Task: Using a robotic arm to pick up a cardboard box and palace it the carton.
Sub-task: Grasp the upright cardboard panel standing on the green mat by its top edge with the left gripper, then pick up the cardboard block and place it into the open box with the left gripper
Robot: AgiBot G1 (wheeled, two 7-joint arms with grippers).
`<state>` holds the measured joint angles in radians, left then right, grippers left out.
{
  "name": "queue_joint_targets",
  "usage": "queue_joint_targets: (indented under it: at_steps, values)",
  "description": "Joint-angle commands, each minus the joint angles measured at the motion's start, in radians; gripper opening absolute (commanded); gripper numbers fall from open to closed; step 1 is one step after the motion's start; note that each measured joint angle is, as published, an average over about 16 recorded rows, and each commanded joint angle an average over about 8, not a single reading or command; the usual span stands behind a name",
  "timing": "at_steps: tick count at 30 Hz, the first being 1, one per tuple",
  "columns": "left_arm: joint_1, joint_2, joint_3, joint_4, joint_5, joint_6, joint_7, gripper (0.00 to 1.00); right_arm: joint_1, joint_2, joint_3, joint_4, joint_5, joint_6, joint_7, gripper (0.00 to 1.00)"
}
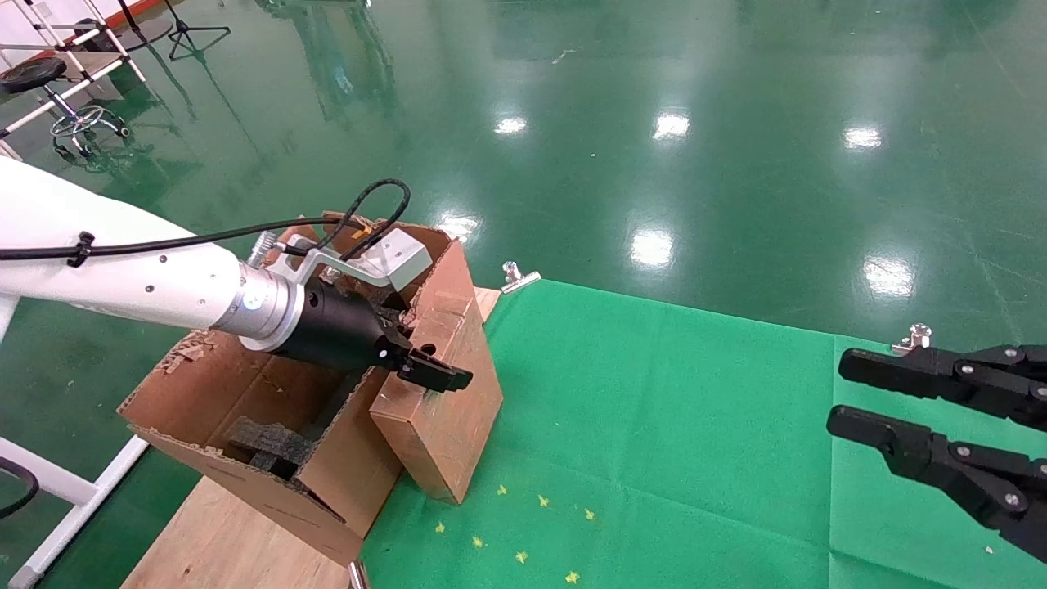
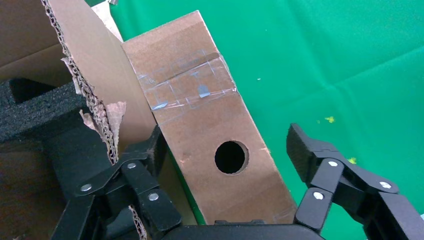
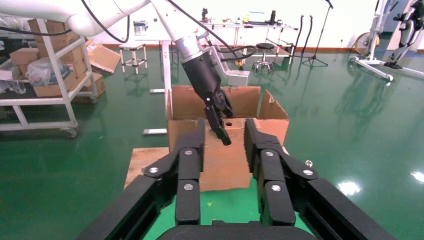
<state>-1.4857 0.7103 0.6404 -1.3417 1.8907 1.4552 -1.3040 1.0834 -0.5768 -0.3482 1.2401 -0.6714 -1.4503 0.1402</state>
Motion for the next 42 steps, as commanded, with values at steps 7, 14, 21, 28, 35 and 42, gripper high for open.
queue_joint_targets:
  at_steps: [7,14,21,28,35,42]
  values:
    - [0.0,0.0,-0.001,0.001,-0.001,-0.002,0.001,0.0,0.0,0.0,0.0,0.0,0.0,0.0,0.0,1.0]
    - [-0.008,-0.002,-0.004,0.012,-0.003,-0.005,0.02,0.0,0.0,0.0,0.0,0.0,0.0,0.0,0.0,1.0]
    - [-0.051,-0.032,-0.043,0.027,-0.063,-0.017,0.122,0.0,0.0,0.0,0.0,0.0,0.0,0.0,0.0,1.0]
    - [-0.159,-0.1,-0.14,0.119,-0.199,-0.018,0.31,0.0,0.0,0.0,0.0,0.0,0.0,0.0,0.0,1.0]
    - [-0.323,-0.17,-0.203,0.284,-0.244,0.034,0.466,0.0,0.0,0.0,0.0,0.0,0.0,0.0,0.0,1.0]
    - [-0.43,-0.214,-0.173,0.445,-0.156,0.089,0.602,0.0,0.0,0.0,0.0,0.0,0.0,0.0,0.0,1.0]
